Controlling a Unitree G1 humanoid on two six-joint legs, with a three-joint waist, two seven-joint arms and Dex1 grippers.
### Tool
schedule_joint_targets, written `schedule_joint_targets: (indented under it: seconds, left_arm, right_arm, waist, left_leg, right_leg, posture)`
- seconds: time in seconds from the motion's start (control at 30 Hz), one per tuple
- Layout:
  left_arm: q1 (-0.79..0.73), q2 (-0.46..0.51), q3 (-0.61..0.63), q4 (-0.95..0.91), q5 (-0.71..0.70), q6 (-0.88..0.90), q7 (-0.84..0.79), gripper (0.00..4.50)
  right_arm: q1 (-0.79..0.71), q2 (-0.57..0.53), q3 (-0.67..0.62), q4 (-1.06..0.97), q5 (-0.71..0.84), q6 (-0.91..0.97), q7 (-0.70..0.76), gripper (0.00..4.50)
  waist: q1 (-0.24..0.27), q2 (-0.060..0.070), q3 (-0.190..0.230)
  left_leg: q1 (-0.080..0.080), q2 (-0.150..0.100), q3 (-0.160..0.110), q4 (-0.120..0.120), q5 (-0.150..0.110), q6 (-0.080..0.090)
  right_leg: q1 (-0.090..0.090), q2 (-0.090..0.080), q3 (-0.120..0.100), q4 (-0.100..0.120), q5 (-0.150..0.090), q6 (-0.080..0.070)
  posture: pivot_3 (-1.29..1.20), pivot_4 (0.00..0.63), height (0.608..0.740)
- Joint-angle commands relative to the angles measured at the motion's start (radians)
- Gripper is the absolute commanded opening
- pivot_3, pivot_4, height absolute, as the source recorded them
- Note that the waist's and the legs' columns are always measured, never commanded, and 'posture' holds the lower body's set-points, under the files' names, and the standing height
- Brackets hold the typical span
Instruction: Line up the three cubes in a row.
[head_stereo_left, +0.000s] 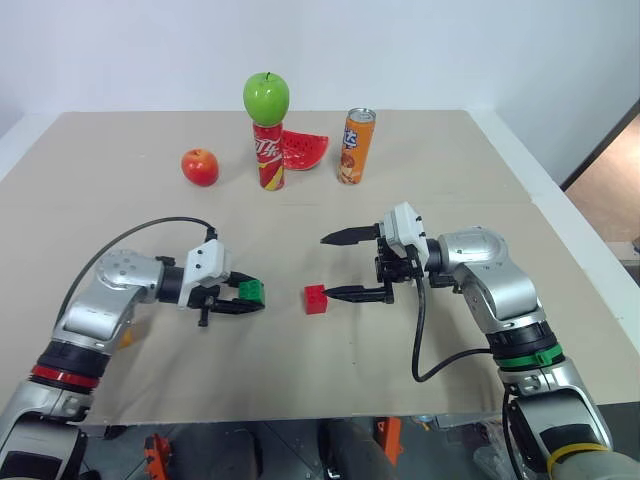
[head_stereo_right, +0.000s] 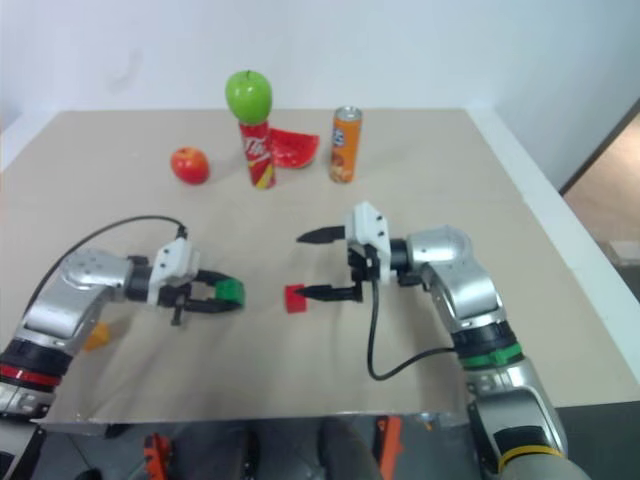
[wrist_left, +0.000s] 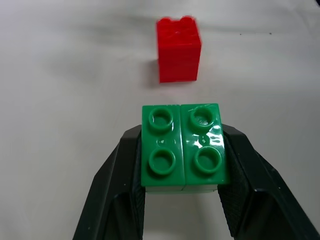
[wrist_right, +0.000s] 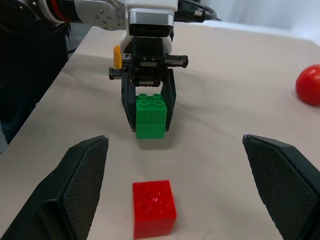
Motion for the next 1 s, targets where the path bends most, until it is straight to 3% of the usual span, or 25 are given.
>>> schedule_joint_targets:
  seconds: [0.03,0.43,1.0]
  left_arm:
    - [-0.025,-0.014,-0.007,0.006,0.028,-0.029,-0.002,1.34]
    - [-0.036,-0.070,-0.019,-0.022,0.051,0.051,0.032,1.34]
    - [0.000,-0.040,-0.050,-0.054,0.077,0.069,0.002,1.34]
  right_arm:
    - [-0.001,-0.009,-0.016,-0.046,0.015,0.002,-0.008,4.50]
    - [0.004,-0.016,-0.011,-0.041,0.003,-0.008,-0.016,4.50]
    - [0.019,-0.024,-0.009,-0.034,-0.009,-0.018,-0.013,4.50]
  waist:
    - [-0.001,0.000,0.000]
    - [-0.001,0.000,0.000]
    - [-0.001,0.000,0.000]
  left_leg:
    - [0.000,0.000,0.000,0.000,0.000,0.000]
    - [0.000,0.000,0.000,0.003,0.000,0.000]
    - [0.000,0.000,-0.001,0.003,0.000,0.000]
  right_leg:
    - [0.000,0.000,0.000,0.000,0.000,0.000]
    - [0.000,0.001,0.000,0.001,0.001,0.001]
    - [0.001,0.000,0.000,0.001,0.002,0.001]
  posture:
    - [0.00,0.150,0.740]
    - [0.00,0.150,0.740]
    - [0.00,0.150,0.740]
